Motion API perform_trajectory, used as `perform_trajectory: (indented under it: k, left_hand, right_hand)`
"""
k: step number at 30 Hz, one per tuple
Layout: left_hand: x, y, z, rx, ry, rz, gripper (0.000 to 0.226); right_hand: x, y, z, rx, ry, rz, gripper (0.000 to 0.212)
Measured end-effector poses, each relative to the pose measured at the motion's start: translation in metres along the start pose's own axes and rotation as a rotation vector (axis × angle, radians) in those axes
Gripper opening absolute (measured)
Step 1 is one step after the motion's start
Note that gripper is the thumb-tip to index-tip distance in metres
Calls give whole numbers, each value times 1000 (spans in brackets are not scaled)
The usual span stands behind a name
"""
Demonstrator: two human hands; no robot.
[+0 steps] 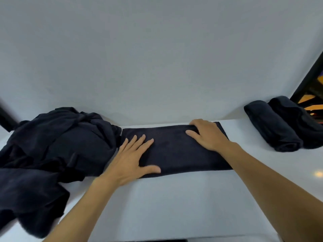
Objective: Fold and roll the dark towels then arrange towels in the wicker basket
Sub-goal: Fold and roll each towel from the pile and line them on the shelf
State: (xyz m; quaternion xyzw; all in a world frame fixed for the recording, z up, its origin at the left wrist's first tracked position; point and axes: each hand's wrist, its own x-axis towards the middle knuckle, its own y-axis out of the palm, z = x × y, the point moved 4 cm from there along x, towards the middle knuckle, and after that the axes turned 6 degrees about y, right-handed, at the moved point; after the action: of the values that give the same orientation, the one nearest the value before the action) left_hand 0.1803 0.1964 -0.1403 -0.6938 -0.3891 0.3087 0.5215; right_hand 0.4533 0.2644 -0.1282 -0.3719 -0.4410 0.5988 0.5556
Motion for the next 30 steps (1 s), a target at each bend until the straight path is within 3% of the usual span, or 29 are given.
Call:
perform_trajectory:
  k: [6,12,14,17,21,25,28,30]
  left_hand:
    - [-16,-21,-1,143,147,-170,47]
    - [43,-55,32,-25,-298,-355,41]
    - [44,-51,3,-114,-175,-380,33]
    - [8,-28,-73,-184,284,-315,26]
    - [-54,9,-114,-93,499,-124,63]
    - [-89,28,-107,187,629,-166,77]
    - [-103,31,-101,227,647,-217,69]
    - [-110,26,-98,148,646,-287,56]
  right_hand:
    - [-24,-31,-20,81,194,80,25]
    - [-95,-46,-18,142,467,229,40]
    - [-123,-42,-7,286,533,254,40]
    - [-154,-33,12,565,595,301,36]
    - [-173,-20,19,570,598,228,67]
    - [-191,-16,22,255,513,109,79]
    - [-209,-23,45,-18,136,-146,54]
    - [-225,-18,59,-16,-110,-139,41]
